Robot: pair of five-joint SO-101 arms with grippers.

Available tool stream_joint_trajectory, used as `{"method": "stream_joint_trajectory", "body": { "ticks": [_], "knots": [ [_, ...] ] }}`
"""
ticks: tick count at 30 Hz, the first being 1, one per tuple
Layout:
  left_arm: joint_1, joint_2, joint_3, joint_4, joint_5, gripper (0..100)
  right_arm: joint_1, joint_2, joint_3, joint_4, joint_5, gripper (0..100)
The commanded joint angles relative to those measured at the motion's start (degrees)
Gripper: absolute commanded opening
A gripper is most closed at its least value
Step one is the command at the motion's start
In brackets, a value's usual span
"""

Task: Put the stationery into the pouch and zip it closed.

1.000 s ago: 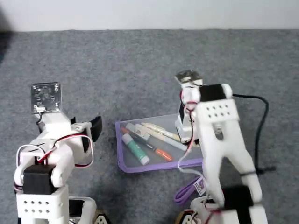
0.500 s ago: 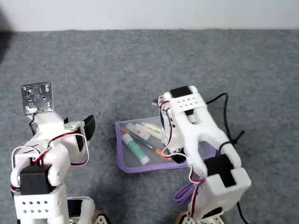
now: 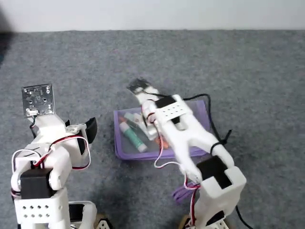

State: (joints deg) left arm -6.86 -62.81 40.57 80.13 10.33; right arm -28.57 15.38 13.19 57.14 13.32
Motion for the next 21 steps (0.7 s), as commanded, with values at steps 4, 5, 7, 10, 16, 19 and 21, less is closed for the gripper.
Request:
{"method": "stream_joint_trajectory", "body": {
  "ticks": [4, 5, 7, 10, 16, 19, 21],
  "knots": [
    [-0.35, -0.44, -0.92, -1.32, 0.0, 23, -3.3, 6.64, -10.11, -10.33, 1.85, 0.8],
    [-0.35, -0.44, -0.92, -1.32, 0.0, 23, -3.12, 7.08, -12.4, -8.84, 0.88, 0.8],
    [-0.35, -0.44, -0.92, -1.32, 0.0, 23, -2.95, 7.16, -16.7, -3.12, -0.88, 0.8],
    [-0.35, -0.44, -0.92, -1.32, 0.0, 23, -2.86, 7.16, -22.59, 9.36, -3.08, 0.8],
    [-0.35, -0.44, -0.92, -1.32, 0.0, 23, -2.24, 7.16, -33.41, 32.75, -5.98, 0.8],
    [-0.35, -0.44, -0.92, -1.32, 0.0, 23, -1.45, 7.25, -36.84, 42.86, -5.98, 0.8],
    [-0.35, -0.44, -0.92, -1.32, 0.0, 23, -1.19, 7.08, -37.19, 45.93, -6.15, 0.8]
  ]
}}
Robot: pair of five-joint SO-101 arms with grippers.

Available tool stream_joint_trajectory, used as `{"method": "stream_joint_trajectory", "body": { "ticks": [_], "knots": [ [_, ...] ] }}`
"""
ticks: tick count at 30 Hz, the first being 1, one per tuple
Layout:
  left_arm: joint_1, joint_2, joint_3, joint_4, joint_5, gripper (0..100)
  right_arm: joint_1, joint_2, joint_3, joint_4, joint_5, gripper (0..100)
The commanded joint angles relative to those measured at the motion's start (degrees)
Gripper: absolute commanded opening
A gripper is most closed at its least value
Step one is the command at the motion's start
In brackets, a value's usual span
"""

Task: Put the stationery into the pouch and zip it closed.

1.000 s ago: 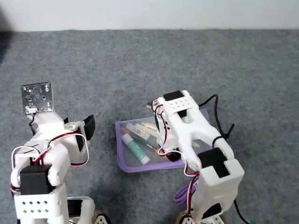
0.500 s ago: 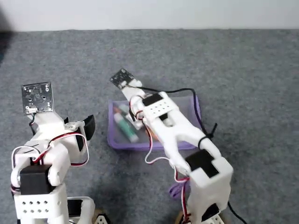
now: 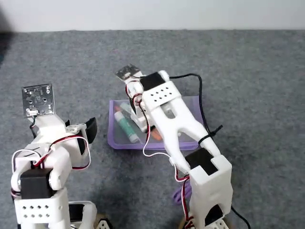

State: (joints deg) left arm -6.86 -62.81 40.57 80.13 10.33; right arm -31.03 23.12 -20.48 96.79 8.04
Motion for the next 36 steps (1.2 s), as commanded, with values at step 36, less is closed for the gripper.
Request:
{"method": "stream_joint_trajectory", "body": {
  "ticks": [36],
  "knots": [
    [-0.44, -0.44, -0.4, -1.32, 0.0, 23, 10.24, -29.67, 57.23, 0.13, 11.6, 0.8]
  ]
}}
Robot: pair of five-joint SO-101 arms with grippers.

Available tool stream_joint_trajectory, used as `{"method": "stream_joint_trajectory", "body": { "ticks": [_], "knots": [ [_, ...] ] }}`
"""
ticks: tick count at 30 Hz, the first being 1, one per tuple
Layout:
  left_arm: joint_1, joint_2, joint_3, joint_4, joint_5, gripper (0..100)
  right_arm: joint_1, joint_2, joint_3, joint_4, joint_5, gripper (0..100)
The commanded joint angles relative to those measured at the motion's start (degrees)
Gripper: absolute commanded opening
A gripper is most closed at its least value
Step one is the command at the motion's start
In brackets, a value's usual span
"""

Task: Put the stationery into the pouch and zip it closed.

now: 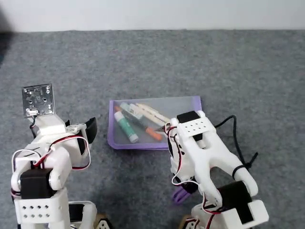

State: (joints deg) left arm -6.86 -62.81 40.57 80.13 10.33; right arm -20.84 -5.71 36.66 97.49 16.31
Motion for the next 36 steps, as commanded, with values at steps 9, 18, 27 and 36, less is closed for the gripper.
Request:
{"method": "stream_joint_trajectory", "body": {
  "ticks": [9, 18, 27, 36],
  "knots": [
    [-0.35, -0.44, -0.31, -2.55, 0.0, 23, -2.77, -0.84, 5.63, -18.24, 4.84, 0.8],
    [-0.44, -0.44, -0.31, -2.55, 0.0, 23, -2.86, -2.95, 4.92, -18.42, 5.1, 0.8],
    [-0.44, -0.44, -0.31, -2.55, 0.0, 23, -2.68, -11.74, 4.92, -6.99, 12.4, 15.1],
    [-0.44, -0.44, -0.31, -2.55, 0.0, 23, -3.12, -13.85, 5.54, -2.51, 23.82, 27.0]
  ]
}}
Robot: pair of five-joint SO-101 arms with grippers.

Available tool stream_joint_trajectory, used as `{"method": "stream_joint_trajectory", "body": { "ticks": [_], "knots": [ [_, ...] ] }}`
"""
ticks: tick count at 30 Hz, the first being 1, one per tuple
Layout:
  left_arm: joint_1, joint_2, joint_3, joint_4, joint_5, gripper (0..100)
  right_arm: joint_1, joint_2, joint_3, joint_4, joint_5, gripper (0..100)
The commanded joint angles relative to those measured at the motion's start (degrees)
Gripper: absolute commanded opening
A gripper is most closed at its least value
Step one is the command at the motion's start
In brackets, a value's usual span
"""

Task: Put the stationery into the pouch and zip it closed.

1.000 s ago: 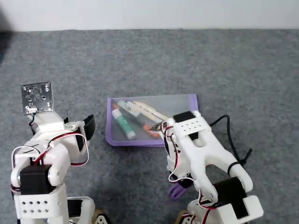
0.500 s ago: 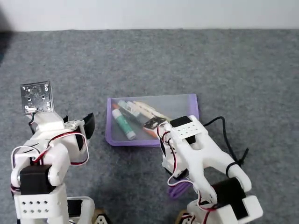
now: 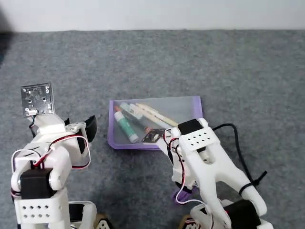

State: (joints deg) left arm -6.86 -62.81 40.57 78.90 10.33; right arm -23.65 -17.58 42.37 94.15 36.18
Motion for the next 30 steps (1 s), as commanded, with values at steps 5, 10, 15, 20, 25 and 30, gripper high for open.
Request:
{"method": "stream_joint_trajectory", "body": {
  "ticks": [5, 10, 15, 20, 25, 30],
  "knots": [
    [-0.44, -0.44, -0.31, -1.32, 0.0, 23, -2.42, -1.98, 6.86, -7.52, 9.67, 27.0],
    [-0.44, -0.44, 0.92, -1.41, 0.0, 23, -4.97, -1.98, 13.27, -21.23, 9.85, 27.0],
    [-0.44, -0.44, 2.77, -1.41, 0.0, 23, -5.14, -1.98, 13.71, -27.3, 9.76, 27.0],
    [-0.44, -0.44, 2.77, -3.08, 0.0, 23, -5.41, -2.24, 13.71, -27.65, 9.67, 27.0],
    [-0.44, -0.44, 2.77, -6.51, 0.0, 23, -7.34, -1.98, 13.98, -27.65, 9.58, 27.0],
    [-0.35, -0.44, 2.77, -6.95, 0.0, 23, -10.59, -1.89, 14.07, -27.82, 4.75, 26.0]
  ]
}}
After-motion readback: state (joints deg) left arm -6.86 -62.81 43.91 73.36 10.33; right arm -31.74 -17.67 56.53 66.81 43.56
